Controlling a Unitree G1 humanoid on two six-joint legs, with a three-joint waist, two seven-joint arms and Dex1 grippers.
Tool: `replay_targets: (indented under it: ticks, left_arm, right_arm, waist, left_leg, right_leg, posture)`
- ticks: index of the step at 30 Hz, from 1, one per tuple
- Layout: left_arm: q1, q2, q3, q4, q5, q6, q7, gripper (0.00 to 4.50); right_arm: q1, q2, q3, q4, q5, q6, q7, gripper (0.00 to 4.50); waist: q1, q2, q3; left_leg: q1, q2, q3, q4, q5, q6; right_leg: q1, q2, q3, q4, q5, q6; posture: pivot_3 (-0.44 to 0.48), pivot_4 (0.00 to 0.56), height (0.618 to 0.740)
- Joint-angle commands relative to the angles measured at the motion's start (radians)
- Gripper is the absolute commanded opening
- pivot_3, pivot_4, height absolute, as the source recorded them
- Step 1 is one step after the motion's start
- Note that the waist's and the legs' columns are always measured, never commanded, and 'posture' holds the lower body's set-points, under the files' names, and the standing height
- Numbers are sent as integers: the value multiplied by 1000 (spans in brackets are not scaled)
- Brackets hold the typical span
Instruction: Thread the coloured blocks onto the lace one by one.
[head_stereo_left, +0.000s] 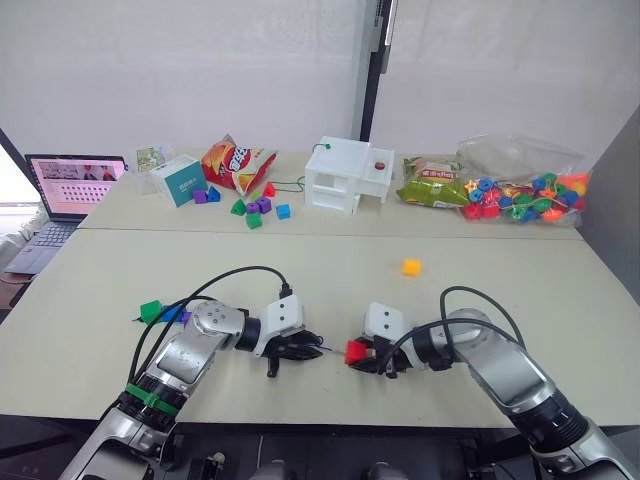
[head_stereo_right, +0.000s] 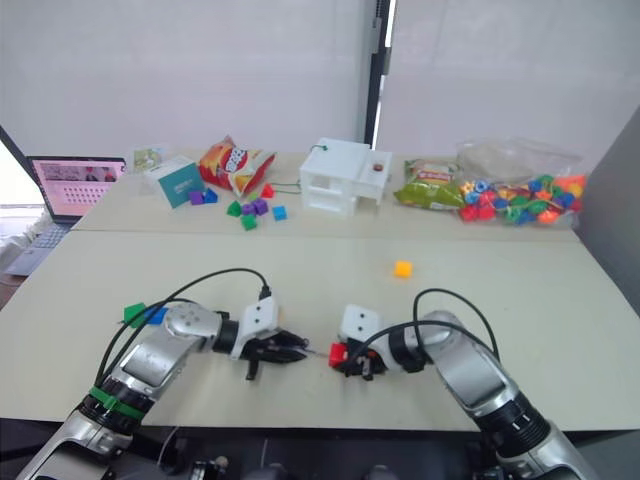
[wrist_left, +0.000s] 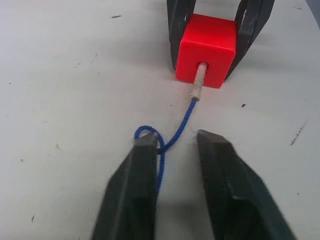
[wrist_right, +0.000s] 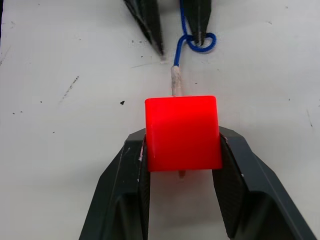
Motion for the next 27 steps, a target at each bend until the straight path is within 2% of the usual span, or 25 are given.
replay_targets:
  ticks: [1, 14, 25, 27]
  left_arm:
    - [-9, -7, 4, -23, -15, 3, -13, 71]
    - [-53, -81, -38, -93, 1, 59, 24, 71]
    - [-62, -65, -36, -99, 12, 81, 27, 71]
    - [-68, -57, -21, -98, -1, 100, 23, 614]
  right_arm:
    - [18, -11, 30, 3, 1, 25, 0, 1178]
    - [-1, 8, 39, 17, -1, 30, -15, 1178]
    - [-19, 21, 50, 34, -13, 26, -26, 1178]
    - [-19, 21, 49, 32, -14, 24, -29, 1178]
  waist:
    - [0, 0, 0]
    - [-1, 0, 0]
    - [-7, 0, 0]
    - [-8, 0, 0]
  left_leg:
    - [0, 0, 0, 0, 0, 0]
    - [0, 0, 0, 0, 0, 0]
    - [0, 1, 0, 0, 0, 0]
    - [0, 1, 0, 0, 0, 0]
  right_leg:
    - [0, 0, 0, 0, 0, 0]
    - [0, 1, 0, 0, 0, 0]
    - [0, 1, 0, 0, 0, 0]
    - [0, 1, 0, 0, 0, 0]
  posture:
    - [0, 150, 740]
    - [0, 150, 740]
    - [0, 150, 740]
    - [0, 150, 740]
